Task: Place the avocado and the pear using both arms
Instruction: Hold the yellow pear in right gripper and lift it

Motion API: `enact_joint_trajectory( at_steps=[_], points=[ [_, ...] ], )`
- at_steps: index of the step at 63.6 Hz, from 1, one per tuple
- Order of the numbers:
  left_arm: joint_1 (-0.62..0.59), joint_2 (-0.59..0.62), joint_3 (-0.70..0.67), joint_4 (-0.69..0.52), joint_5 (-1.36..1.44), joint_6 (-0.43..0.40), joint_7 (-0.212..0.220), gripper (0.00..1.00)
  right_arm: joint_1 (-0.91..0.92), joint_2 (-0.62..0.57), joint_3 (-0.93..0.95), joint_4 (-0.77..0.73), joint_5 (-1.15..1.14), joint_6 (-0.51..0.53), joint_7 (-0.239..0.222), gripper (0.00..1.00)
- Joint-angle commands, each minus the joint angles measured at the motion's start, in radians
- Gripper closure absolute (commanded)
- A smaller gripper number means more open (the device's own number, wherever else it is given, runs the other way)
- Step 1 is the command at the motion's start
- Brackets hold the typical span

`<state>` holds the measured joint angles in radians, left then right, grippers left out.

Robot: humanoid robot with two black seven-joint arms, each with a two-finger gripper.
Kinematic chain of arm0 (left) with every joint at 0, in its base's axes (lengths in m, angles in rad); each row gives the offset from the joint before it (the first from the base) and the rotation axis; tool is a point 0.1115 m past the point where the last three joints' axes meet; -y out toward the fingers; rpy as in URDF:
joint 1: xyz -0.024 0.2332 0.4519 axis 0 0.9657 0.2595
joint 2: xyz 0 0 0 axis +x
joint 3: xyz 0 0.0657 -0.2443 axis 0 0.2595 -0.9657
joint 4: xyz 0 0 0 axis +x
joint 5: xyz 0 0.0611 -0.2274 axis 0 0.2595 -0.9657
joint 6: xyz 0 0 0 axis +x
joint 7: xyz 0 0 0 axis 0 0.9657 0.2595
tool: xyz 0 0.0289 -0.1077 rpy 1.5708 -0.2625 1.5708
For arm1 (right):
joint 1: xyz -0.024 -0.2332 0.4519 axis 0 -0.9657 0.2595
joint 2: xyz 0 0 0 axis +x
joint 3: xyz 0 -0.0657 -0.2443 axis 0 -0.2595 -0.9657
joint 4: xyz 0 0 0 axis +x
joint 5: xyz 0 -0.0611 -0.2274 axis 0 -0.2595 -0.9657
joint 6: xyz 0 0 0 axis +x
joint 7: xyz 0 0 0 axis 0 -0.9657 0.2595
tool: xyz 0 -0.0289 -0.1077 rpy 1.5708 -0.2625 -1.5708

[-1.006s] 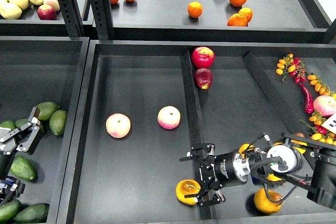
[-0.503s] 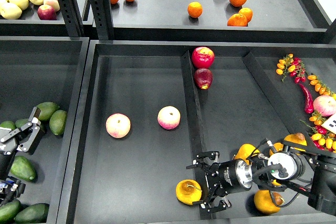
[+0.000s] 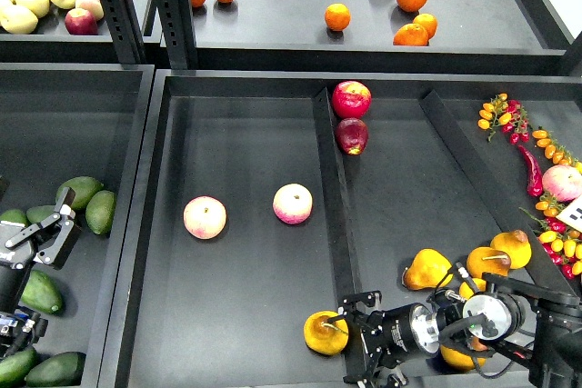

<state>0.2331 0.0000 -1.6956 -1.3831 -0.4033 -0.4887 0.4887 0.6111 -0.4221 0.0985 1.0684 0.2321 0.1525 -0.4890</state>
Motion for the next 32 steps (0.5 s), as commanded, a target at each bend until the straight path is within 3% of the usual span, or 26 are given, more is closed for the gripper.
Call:
enact_joint_trajectory(
  at_steps=[1, 32],
  points=[
    [0.0, 0.0, 0.001, 0.001, 0.0, 0.0, 0.0, 0.01, 0.006, -0.003, 0.003, 0.005, 0.003, -0.002, 0.0, 0.01],
    [0.005, 0.0, 0.001, -0.001, 0.001, 0.0, 0.0, 0.01, 0.007, 0.016, 0.043, -0.028, 0.004, -0.008, 0.0, 0.01]
  ],
)
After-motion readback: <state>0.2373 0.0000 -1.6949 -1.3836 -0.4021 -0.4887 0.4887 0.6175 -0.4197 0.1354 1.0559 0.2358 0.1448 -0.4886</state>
